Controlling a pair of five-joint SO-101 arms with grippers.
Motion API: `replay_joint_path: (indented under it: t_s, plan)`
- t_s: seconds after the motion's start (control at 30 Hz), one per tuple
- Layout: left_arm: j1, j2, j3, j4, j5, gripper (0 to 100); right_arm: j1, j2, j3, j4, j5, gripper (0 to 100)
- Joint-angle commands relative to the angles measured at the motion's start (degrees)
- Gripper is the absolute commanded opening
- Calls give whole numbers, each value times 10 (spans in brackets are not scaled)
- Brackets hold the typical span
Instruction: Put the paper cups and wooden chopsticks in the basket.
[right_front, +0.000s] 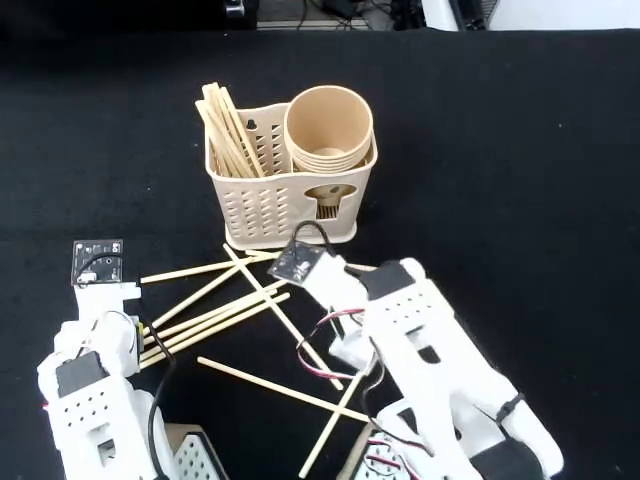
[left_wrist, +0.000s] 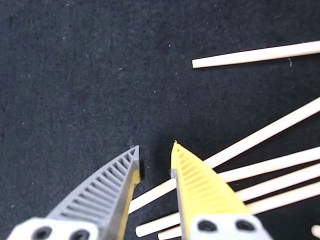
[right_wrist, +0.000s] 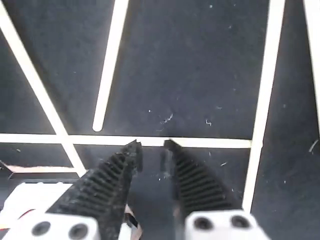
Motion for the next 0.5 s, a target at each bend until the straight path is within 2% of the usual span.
replay_joint_path:
  t_s: [0.0, 0.2, 0.3, 0.4, 0.47]
  plan:
    - [6, -4, -1, -12, 6, 116, 42, 0, -1, 8, 54, 16]
    - [6, -4, -1, -12, 6, 116, 116, 72, 0, 36, 171, 12]
    - [6, -4, -1, -12, 6, 116, 128, 109, 0, 17, 215, 12]
    - [6, -4, -1, -12, 6, 116, 127, 145, -1, -42, 214, 12]
    - [6, -4, -1, -12, 6, 116, 127, 165, -8, -83, 184, 12]
